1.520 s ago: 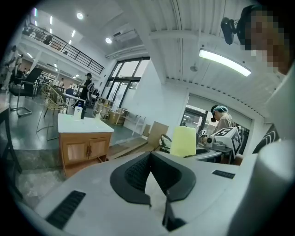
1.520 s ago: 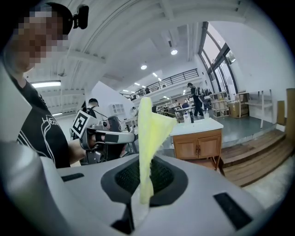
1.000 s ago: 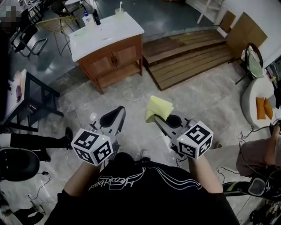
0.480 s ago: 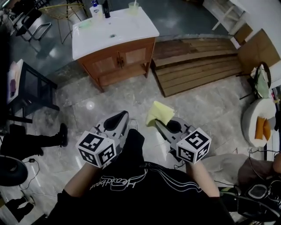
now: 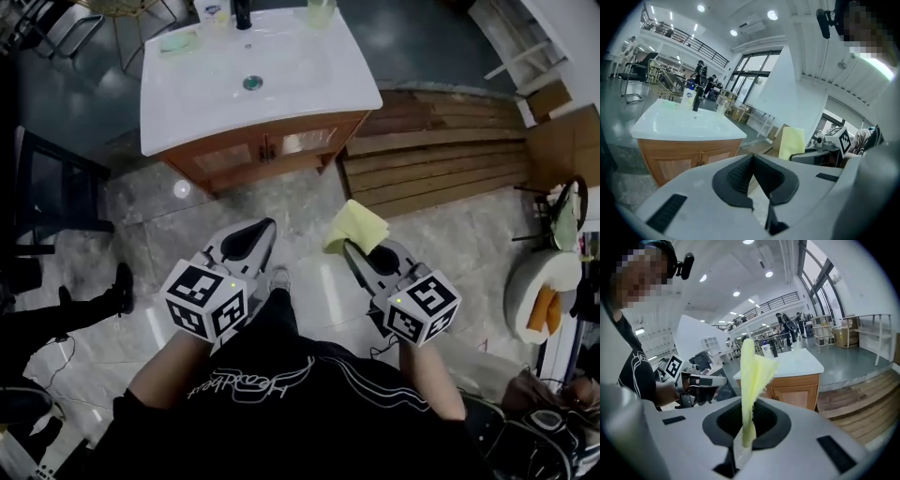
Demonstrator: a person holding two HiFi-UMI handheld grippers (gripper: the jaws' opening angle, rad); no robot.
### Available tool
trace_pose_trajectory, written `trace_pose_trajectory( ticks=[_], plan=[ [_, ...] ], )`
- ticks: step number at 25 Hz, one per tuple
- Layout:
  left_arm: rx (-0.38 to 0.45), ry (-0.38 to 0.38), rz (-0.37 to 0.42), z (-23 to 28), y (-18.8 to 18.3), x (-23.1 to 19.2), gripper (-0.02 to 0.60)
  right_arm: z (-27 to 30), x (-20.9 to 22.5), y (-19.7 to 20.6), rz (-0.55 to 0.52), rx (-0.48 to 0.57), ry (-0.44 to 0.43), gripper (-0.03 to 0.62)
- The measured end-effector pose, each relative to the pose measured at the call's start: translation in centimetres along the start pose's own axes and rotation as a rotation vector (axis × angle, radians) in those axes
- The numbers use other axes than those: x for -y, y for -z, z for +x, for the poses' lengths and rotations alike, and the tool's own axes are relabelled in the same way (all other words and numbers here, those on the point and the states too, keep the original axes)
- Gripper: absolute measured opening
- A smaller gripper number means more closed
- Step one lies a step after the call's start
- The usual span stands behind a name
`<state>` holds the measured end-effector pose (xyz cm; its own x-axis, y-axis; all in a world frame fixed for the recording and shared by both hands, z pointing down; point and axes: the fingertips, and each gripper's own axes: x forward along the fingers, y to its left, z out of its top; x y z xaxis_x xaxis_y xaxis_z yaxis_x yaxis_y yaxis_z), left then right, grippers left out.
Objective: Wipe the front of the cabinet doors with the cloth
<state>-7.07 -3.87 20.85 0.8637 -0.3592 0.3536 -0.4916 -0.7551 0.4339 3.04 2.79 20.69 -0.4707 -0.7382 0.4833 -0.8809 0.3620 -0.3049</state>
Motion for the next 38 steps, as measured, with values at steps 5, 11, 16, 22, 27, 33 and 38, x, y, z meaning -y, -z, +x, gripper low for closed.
trace_pose_trajectory(
  ticks=[5,11,16,22,27,33,38],
  plan=[
    [-0.020,-0.018,-0.053,4.1,-0.1,-5.1,0.006,5.5,3.8,-1.2,0.003,-0.034,-0.013,0.041],
    [-0.030,-0.062,-0.089,7.4,3.3,-9.8,0.006,11.8,7.0,1.3,-0.008,-0.089,-0.050,0.041],
    [0.018,-0.138,-0.144,9.2,6.5,-13.5,0.006,16.4,9.2,4.0,-0.078,-0.109,-0.070,0.041],
    [0.067,-0.216,-0.180,11.4,9.3,-16.1,0.006,21.6,11.5,5.5,-0.109,-0.085,-0.125,0.041],
    [0.101,-0.265,-0.202,13.0,10.9,-17.7,0.006,25.0,13.1,5.9,-0.148,-0.039,-0.147,0.041],
    [0.112,-0.324,-0.239,13.5,12.7,-18.3,0.006,28.4,14.0,6.4,-0.203,0.010,-0.186,0.041],
    [0.118,-0.365,-0.256,14.1,14.2,-18.9,0.006,30.5,15.1,6.8,-0.231,0.040,-0.184,0.041]
  ],
)
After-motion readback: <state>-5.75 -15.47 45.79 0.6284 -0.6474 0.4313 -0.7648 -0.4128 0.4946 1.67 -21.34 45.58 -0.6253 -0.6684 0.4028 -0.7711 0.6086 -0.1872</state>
